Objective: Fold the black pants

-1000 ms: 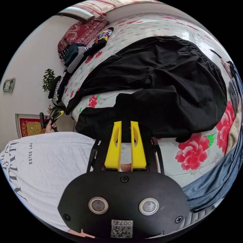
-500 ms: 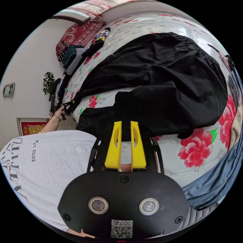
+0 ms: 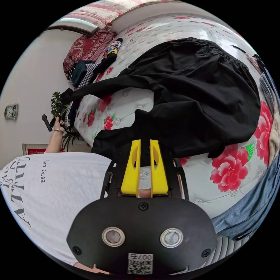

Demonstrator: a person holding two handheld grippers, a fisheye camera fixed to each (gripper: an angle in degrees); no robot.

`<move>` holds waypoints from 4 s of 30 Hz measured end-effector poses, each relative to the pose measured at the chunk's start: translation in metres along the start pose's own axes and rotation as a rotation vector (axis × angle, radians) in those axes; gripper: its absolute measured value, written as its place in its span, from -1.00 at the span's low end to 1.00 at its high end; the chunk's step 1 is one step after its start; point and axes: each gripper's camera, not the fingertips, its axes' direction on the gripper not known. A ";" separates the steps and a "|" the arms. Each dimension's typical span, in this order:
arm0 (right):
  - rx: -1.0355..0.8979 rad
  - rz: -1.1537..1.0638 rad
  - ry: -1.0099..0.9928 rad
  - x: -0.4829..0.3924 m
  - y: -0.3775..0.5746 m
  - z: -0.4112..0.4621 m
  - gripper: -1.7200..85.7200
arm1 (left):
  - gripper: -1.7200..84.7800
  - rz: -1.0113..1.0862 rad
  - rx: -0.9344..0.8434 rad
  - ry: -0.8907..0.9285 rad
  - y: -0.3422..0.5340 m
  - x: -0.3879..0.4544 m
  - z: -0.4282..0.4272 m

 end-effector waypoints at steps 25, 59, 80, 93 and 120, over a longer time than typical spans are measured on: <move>0.055 -0.067 -0.034 0.078 0.029 -0.027 -0.81 | -0.95 0.350 -0.516 0.246 0.139 0.183 0.086; -0.295 -0.839 0.300 -0.056 0.031 0.123 -0.94 | -0.74 -0.400 -0.475 0.322 0.373 0.075 0.027; -0.032 -0.540 0.151 -0.061 0.018 0.049 -0.97 | -0.53 0.129 -0.411 0.333 0.395 0.177 0.055; -0.017 -0.471 0.099 -0.055 0.013 0.042 -0.97 | -0.58 0.335 -0.594 0.316 0.390 0.250 0.123; -0.008 -0.564 -0.097 -0.111 -0.045 0.018 -0.84 | -0.77 -0.322 -0.299 0.305 0.145 -0.056 -0.022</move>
